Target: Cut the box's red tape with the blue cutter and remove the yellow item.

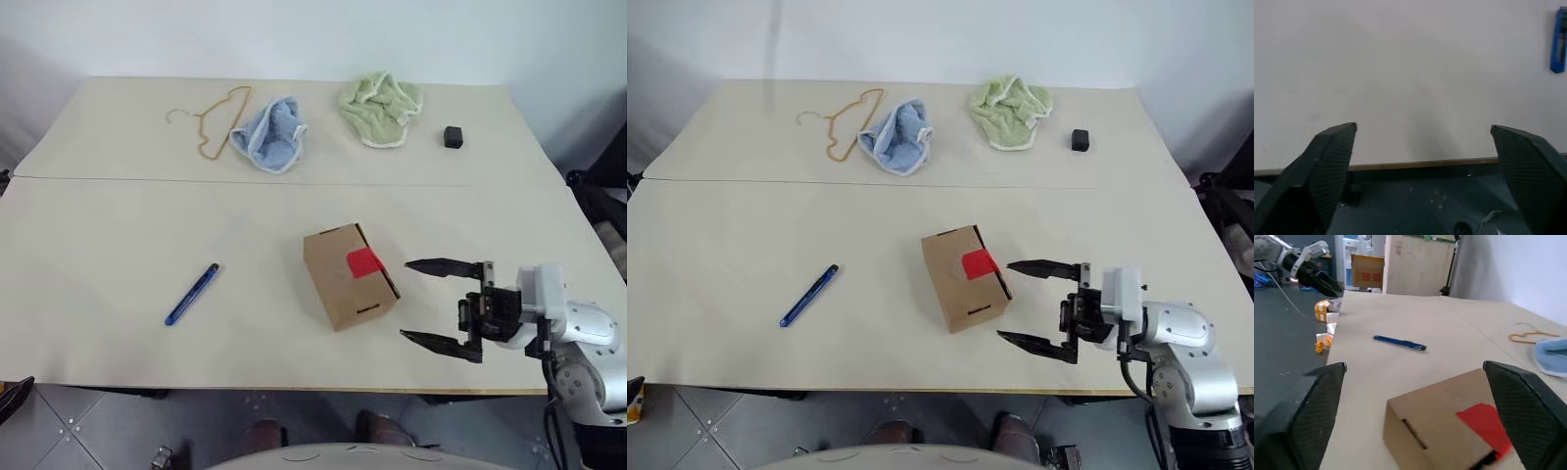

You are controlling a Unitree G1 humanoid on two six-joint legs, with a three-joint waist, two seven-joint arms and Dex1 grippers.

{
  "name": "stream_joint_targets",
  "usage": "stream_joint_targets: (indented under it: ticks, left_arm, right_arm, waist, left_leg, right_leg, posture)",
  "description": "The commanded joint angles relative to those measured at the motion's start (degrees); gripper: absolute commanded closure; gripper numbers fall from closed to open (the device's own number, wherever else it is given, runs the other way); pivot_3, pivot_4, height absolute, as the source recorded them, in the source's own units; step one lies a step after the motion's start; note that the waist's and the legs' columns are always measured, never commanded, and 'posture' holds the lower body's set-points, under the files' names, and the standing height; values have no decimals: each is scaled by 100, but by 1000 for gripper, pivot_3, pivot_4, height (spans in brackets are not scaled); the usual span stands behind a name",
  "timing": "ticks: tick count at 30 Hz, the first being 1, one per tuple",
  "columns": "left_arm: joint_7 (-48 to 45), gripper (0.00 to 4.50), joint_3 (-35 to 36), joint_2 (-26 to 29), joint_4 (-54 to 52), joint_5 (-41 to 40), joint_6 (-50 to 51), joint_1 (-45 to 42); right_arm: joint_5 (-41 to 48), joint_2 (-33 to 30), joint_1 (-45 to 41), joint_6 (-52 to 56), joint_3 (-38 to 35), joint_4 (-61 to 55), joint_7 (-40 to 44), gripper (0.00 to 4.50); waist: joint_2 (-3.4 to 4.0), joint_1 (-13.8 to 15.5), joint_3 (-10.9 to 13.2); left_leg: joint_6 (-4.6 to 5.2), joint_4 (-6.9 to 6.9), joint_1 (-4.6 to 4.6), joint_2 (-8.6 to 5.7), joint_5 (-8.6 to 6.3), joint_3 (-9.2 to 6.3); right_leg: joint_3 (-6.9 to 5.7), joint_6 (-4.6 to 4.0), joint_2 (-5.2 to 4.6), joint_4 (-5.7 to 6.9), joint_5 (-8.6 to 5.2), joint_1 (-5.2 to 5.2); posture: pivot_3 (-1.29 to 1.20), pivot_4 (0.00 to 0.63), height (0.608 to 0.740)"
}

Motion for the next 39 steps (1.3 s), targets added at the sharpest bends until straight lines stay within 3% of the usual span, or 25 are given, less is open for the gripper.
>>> stream_joint_targets:
  ticks: [1, 5, 7, 11, 21, 24, 36, 39]
  left_arm:
    - [349, 0, -376, 112, -1527, -844, 705, -278]
    - [1041, 0, -1270, 64, -2337, -627, 974, -727]
    - [1445, 0, -1781, -54, -2198, 19, 595, -979]
    - [1562, 0, -2554, -255, -1802, 466, 294, -1223]
    - [1625, 0, -3555, -413, -679, 1257, -500, -1472]
    - [1803, 559, -3729, -467, -446, 1429, -672, -1597]
    - [2005, 4027, -4277, -539, -802, 1416, -291, -1734]
    - [1963, 4071, -4277, -567, -831, 1376, -355, -1776]
  right_arm:
    - [289, -233, 49, 164, -286, -143, 45, 25]
    - [401, -340, 27, 296, -270, -299, 23, 25]
    - [421, -303, -2, 344, -265, -349, -121, 25]
    - [274, -269, 26, 269, -228, -436, -249, 25]
    - [35, -110, 335, 164, -150, -795, -675, 25]
    - [-30, -57, 362, 106, -112, -822, -770, 0]
    - [-100, -3, 350, 27, 7, -838, -925, 0]
    - [-104, -5, 353, 32, 36, -845, -941, 0]
  waist:
    - [0, 7, 0]
    - [13, -61, 4]
    - [31, -107, 8]
    - [33, -167, 8]
    - [48, -28, -9]
    - [80, -3, -27]
    - [106, 1, -42]
    - [107, 1, -42]
  left_leg:
    - [0, 0, -1, 1, 0, -2]
    - [-2, -1, 3, 5, -1, 6]
    - [-2, -4, 8, 6, -3, 24]
    - [-2, -7, 6, 10, -3, 34]
    - [-1, -1, 11, 9, -3, 41]
    - [-1, -1, 19, 7, -2, 44]
    - [1, -1, 69, 4, -2, 73]
    - [2, -2, 69, 4, -3, 75]
  right_leg:
    - [0, -1, 0, 0, 0, 1]
    - [7, -2, 7, -1, 2, 1]
    - [19, -2, 11, -2, 2, 0]
    - [23, -1, 20, -4, 2, -11]
    - [32, -1, 18, 3, 4, -13]
    - [36, 0, 17, 4, 6, -7]
    - [72, 0, 13, 32, 6, 14]
    - [73, 0, 13, 32, 6, 14]
  posture:
    - [0, 150, 740]
    - [0, 150, 740]
    - [0, 150, 740]
    - [0, 150, 740]
    - [0, 150, 740]
    - [0, 150, 740]
    - [0, 150, 740]
    - [0, 150, 740]
